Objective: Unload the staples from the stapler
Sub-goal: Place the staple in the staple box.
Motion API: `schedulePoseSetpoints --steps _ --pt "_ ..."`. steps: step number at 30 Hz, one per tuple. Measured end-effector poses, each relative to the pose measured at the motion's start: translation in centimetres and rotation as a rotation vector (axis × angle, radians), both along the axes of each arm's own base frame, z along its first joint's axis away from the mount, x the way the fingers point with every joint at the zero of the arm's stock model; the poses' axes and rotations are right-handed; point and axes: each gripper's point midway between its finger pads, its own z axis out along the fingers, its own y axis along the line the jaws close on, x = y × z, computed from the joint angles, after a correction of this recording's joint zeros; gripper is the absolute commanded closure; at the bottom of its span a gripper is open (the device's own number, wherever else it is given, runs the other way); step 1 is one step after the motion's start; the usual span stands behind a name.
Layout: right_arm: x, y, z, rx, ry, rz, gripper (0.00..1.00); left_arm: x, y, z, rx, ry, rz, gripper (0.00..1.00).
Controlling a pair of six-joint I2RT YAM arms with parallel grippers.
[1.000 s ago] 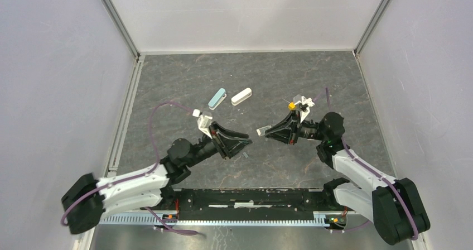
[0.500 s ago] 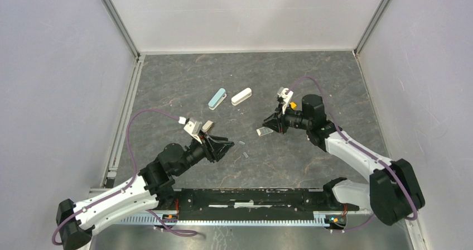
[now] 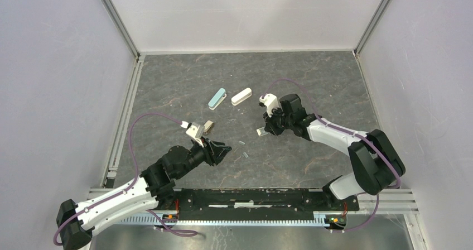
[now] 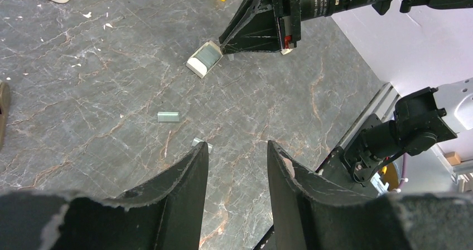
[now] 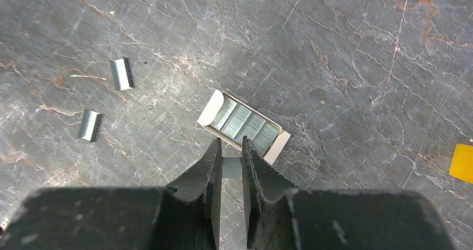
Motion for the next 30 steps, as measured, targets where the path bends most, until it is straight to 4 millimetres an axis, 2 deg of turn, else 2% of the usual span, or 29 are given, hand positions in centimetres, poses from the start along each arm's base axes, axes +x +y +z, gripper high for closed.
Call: schedulePoseSetpoints --steps 12,19,30 --pt "1.0 0.3 -0.5 -0.043 -0.005 -0.021 0.83 -0.1 0.1 -0.3 0.001 0.0 0.0 0.5" --pt "1.2 0.1 -1.0 -0.055 0.004 -0.031 0.83 -0.1 0.2 -1.0 0.011 0.007 0.0 0.5" --pt "1.5 0.1 -1.6 -0.067 0.018 -0.051 0.81 -0.1 0.1 -1.0 0.011 0.007 0.0 0.49"
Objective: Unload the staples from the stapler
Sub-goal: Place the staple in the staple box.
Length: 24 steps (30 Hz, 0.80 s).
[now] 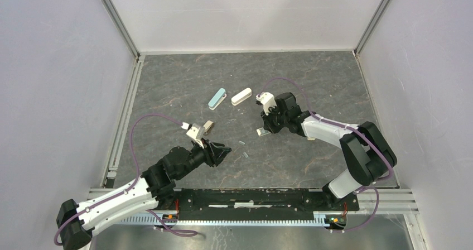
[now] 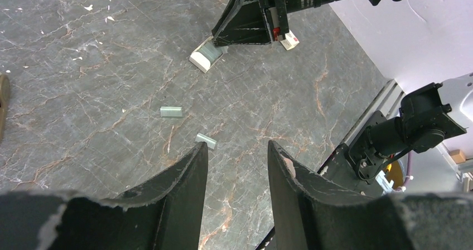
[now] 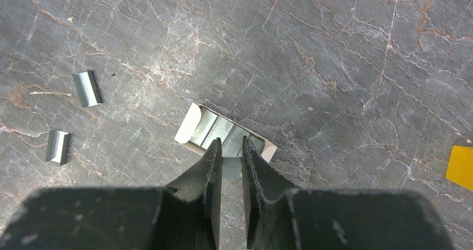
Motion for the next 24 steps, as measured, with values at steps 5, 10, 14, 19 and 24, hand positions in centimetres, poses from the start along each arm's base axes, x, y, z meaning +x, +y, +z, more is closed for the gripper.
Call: schedulePoseSetpoints --steps 5,10,14,19,24 --pt "0.26 0.14 -0.15 0.001 0.003 -0.006 0.81 0.02 -0.04 0.03 -0.005 -0.004 0.0 0.5" --pt "0.43 0.25 -0.28 0.002 0.005 -0.01 0.8 0.01 0.0 -0.16 -0.002 -0.002 0.0 0.5" --pt "0.45 0.25 -0.29 0.003 0.006 -0.013 0.8 0.0 0.0 -0.21 -0.002 -0.001 0.0 0.5" --pt "0.56 0.24 -0.37 0.0 0.006 -0.016 0.8 -0.01 0.01 -0.23 -0.001 -0.001 0.0 0.49" --pt "0.54 0.2 -0.74 -0.006 0.014 -0.017 0.8 -0.01 0.03 -0.28 -0.001 -0.001 0.0 0.49"
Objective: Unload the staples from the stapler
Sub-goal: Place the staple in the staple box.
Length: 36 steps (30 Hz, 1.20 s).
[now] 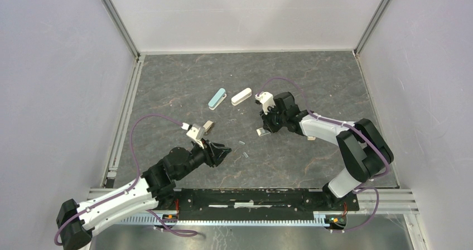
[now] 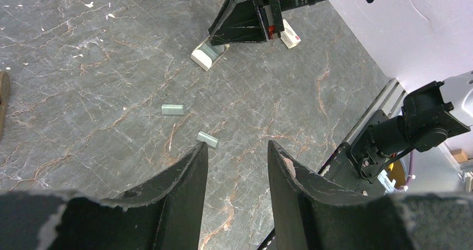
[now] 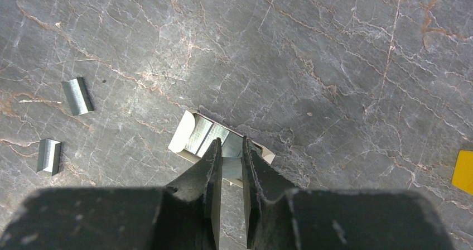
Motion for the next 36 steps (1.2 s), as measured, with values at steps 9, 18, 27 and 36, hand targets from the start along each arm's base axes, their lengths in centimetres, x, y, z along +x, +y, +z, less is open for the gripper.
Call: schedulePoseSetpoints --steps 9,18,27,36 --pt "0.38 0.03 0.25 -0.002 -0.01 -0.007 0.79 -0.02 0.04 -0.04 -0.001 -0.001 0.0 0.49" --pt "0.4 -0.16 -0.36 -0.017 0.0 -0.013 0.79 -0.02 0.05 0.03 -0.003 -0.002 0.001 0.49" --pt "0.43 -0.17 -0.34 -0.018 -0.001 -0.014 0.77 0.0 0.09 0.19 -0.008 -0.006 0.003 0.49" --pt "0.57 -0.15 -0.51 -0.022 0.001 -0.016 0.76 0.01 0.12 0.29 -0.011 -0.009 0.004 0.49"
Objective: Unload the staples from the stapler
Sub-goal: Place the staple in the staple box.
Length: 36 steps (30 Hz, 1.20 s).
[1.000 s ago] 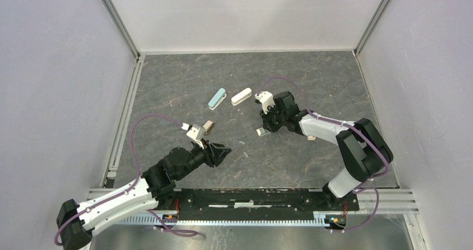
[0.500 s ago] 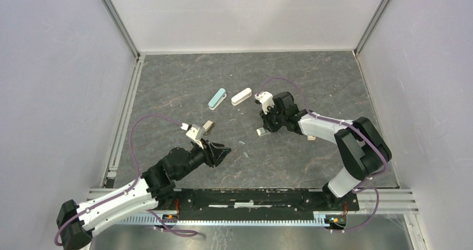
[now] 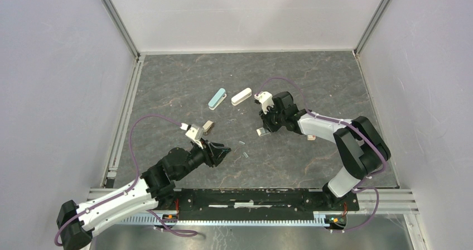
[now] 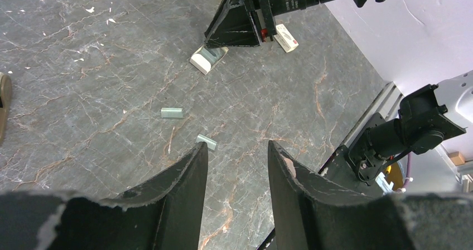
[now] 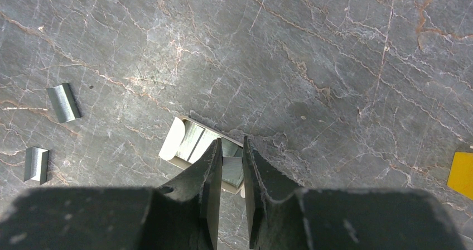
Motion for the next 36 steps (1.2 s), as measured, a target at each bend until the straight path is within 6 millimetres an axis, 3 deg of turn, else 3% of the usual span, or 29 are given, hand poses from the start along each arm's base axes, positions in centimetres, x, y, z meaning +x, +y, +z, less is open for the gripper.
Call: schedulePoseSetpoints --steps 12,36 --pt "0.0 0.01 -0.01 0.0 0.0 0.001 0.71 0.11 0.12 0.2 -0.006 -0.005 0.009 0.49" --pt "0.37 -0.26 0.55 -0.01 -0.028 -0.006 0.72 0.2 0.22 0.39 -0.011 -0.01 0.017 0.49"
